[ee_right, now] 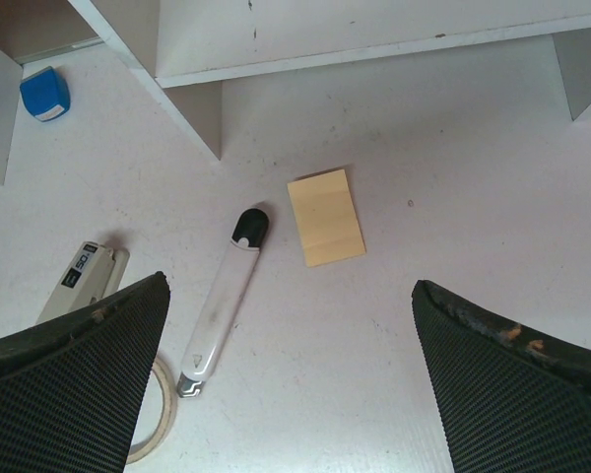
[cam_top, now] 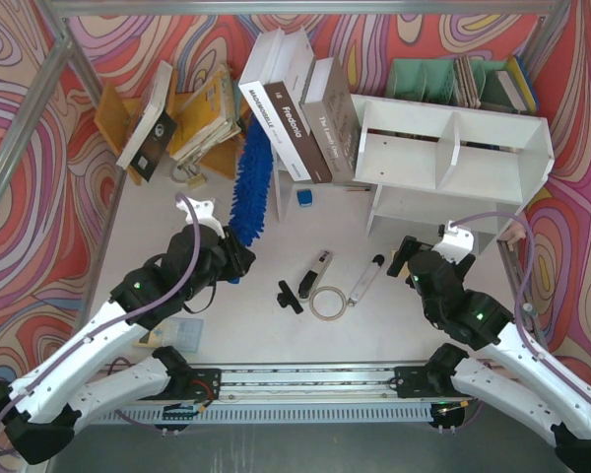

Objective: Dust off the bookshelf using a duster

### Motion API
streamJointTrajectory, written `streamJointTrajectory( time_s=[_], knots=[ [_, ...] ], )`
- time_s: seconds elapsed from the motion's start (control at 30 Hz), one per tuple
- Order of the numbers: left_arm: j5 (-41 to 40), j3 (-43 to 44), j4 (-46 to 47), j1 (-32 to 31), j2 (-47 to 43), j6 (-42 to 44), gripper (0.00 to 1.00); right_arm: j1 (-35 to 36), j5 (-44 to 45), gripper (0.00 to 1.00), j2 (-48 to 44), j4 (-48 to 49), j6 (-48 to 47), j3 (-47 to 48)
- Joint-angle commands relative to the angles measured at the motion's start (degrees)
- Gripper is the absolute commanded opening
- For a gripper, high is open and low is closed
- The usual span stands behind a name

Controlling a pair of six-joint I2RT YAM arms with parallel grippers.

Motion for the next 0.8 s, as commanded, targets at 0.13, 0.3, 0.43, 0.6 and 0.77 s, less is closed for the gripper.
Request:
streamJointTrajectory(
  time_s=[0.13, 0.3, 0.43, 0.6, 0.77],
  knots=[
    [-1.17, 4.74, -0.94, -0.17, 0.66, 3.68, 0.0, -0.08, 2.1, 0.99, -0.58, -0.19, 0.03, -0.24],
    [0.56, 1.41, 0.31, -0.17, 2.1, 2.66, 0.0, -0.08, 2.3, 0.99, -1.28, 0.09, -0.09, -0.64],
    [2.58, -2.65, 0.98, -0.17, 3.83, 1.19, 0.0, -0.08, 2.34, 0.99, -1.4, 0.47, -0.17, -1.2],
    [6.63, -8.3, 3.19, -0.17, 7.63, -0.15, 0.0, -0.12, 2.62, 0.99, -1.33, 0.51, -0.44, -1.01],
    [5.71, -13.43, 7.13, -0.17, 9.85, -1.36, 0.0, -0.08, 3.07, 0.99, -1.44, 0.25, 0.02, -1.28]
  ],
)
